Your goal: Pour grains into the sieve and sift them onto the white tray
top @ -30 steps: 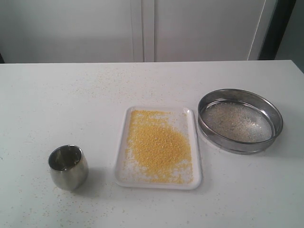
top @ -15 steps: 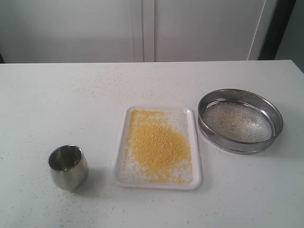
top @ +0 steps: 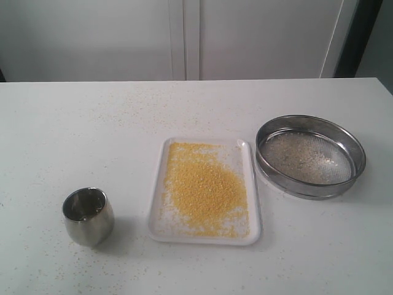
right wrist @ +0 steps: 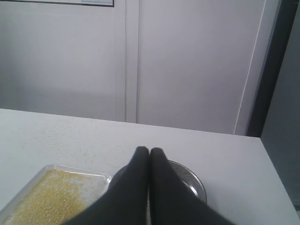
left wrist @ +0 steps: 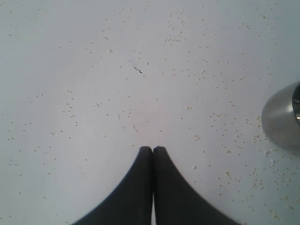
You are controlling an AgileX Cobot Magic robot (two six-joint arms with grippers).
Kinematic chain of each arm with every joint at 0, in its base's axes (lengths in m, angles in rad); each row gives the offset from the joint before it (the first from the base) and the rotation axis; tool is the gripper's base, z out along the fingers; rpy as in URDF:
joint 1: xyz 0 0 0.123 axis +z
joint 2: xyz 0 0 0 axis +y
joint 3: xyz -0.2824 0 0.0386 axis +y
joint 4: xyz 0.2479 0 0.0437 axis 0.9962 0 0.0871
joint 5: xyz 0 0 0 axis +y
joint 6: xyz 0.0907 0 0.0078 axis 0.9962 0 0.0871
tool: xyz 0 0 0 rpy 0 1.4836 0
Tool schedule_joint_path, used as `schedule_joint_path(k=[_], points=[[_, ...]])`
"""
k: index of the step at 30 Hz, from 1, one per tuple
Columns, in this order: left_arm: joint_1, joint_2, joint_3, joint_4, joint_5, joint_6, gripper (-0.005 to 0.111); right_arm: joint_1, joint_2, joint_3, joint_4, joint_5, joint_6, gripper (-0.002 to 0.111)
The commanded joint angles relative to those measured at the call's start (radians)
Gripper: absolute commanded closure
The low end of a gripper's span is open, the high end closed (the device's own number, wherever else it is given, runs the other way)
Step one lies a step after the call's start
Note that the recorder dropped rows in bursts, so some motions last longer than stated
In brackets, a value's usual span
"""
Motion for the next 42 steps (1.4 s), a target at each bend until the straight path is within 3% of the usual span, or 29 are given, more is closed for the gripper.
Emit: schedule_joint_path(k=[1,20,42], points=[[0.002,-0.009,-0.004,-0.002,0.011,-0.002,0.107,0.004,-0.012,0.054,-0.038,-0.057,0.006,0.108],[0.002,-0.009,-0.004,-0.002,0.011,-0.002,0.107,0.004,-0.186,0.327,-0.044,-0.068,0.024,0.108],[0.002,-0.009,-0.004,-0.002,0.011,-0.002,0.107,0.004,-0.197,0.539,-0.113,-0.135,0.024,0.108]])
